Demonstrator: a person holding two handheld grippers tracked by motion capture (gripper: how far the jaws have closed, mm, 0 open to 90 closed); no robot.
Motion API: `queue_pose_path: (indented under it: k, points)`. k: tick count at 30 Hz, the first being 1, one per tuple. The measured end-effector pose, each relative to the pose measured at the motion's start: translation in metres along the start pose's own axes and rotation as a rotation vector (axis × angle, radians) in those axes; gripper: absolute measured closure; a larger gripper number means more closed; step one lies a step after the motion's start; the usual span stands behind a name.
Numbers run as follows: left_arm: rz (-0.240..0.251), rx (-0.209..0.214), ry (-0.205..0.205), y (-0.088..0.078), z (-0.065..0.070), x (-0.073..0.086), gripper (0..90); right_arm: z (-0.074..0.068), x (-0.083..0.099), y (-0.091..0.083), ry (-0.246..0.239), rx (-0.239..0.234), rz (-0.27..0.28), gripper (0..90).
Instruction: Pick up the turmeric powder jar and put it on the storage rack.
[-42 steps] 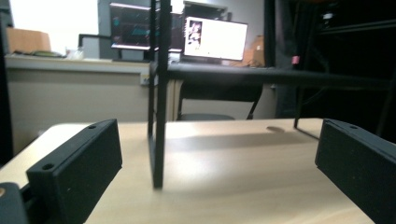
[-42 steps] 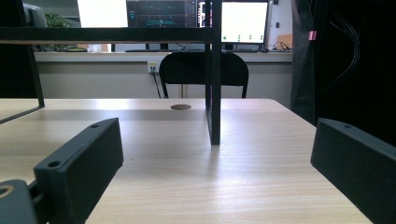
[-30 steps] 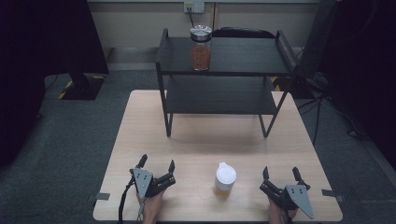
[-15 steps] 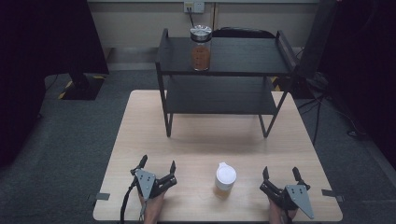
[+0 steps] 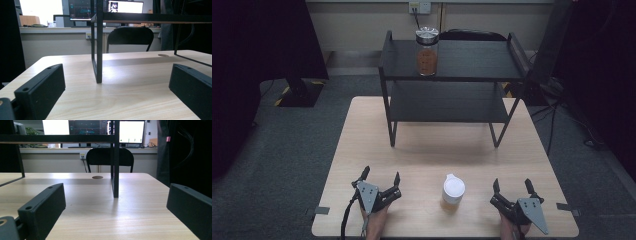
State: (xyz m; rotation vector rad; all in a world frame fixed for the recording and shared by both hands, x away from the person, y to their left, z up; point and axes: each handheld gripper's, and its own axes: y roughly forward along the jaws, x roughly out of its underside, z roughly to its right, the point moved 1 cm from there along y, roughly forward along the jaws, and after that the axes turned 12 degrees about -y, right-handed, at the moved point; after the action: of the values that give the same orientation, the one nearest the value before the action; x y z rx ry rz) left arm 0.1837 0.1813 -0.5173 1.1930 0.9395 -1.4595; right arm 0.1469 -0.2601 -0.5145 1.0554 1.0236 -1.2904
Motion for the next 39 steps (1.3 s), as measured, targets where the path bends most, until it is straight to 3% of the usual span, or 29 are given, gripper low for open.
queue_pose_path:
  k: [3,8,12,15,21,25,30,37,39]
  points:
    - [0.0,-0.001,0.0,0.0,0.0,0.0,0.0,-0.001,-0.001,0.0,-0.008,0.0,-0.003,0.0]
    - [0.0,-0.001,0.0,0.0,0.0,0.0,0.0,0.003,-0.009,0.0,-0.022,-0.044,-0.003,0.0]
    - [-0.001,-0.001,0.0,0.0,0.0,0.0,0.0,0.004,-0.025,-0.004,0.016,-0.087,0.063,0.0]
    - [0.0,-0.001,0.0,0.0,0.0,0.0,0.0,0.003,-0.041,-0.003,0.031,-0.146,0.109,0.0]
    - [-0.001,-0.001,0.0,0.0,0.0,0.0,0.0,-0.008,-0.066,0.002,0.041,-0.249,0.173,0.0]
    - [-0.001,-0.001,0.0,0.0,0.0,0.0,0.0,-0.02,-0.074,0.004,0.048,-0.32,0.169,0.2]
    - [-0.001,-0.001,0.0,0.0,0.0,0.0,0.0,-0.038,-0.071,0.002,0.031,-0.383,0.148,0.4]
    - [-0.001,-0.001,0.001,0.0,0.0,0.0,0.0,-0.057,-0.062,-0.004,0.002,-0.396,0.116,1.3]
    - [0.0,-0.001,0.0,0.0,0.0,0.0,0.0,-0.064,-0.059,-0.008,-0.029,-0.387,0.112,2.6]
